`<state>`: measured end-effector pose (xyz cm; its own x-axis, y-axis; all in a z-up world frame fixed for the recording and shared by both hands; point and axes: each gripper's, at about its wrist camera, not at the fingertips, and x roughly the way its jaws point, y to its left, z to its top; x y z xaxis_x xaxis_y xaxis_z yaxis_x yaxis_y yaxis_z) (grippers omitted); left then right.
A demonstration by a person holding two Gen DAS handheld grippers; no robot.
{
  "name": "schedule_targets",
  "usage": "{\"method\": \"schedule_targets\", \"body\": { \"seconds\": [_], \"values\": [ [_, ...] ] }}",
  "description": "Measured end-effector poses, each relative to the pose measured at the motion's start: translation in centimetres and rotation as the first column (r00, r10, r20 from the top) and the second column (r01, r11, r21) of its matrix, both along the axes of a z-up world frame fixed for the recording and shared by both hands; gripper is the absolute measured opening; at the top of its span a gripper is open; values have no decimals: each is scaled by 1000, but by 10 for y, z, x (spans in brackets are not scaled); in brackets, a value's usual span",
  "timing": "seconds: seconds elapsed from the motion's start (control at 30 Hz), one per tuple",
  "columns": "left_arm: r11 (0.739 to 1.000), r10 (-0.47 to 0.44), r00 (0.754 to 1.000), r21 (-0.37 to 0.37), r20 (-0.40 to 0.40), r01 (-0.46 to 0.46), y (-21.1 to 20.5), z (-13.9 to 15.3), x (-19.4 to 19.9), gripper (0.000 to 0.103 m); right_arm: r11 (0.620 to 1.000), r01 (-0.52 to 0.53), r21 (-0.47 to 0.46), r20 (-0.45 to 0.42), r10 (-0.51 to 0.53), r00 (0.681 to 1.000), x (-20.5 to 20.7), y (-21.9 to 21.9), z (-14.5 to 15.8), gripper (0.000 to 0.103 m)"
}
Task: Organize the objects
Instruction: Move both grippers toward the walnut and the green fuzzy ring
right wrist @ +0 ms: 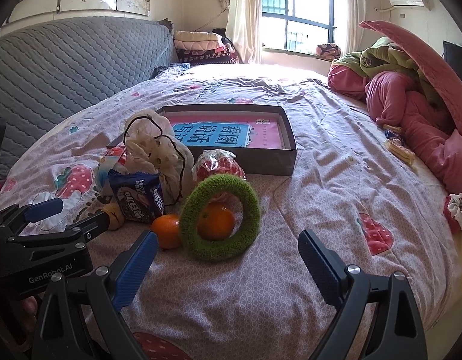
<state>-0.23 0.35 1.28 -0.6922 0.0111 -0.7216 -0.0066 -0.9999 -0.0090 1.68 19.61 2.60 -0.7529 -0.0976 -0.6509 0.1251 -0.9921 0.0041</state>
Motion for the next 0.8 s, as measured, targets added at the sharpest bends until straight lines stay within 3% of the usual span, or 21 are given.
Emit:
{"method": "schedule_targets", "body": {
  "seconds": [0.8],
  "values": [
    [999,19,999,29,-27,-19,2,13,-11,86,1000,12,-6,-49,-12,999,-4,-1,15,95]
  ]
}}
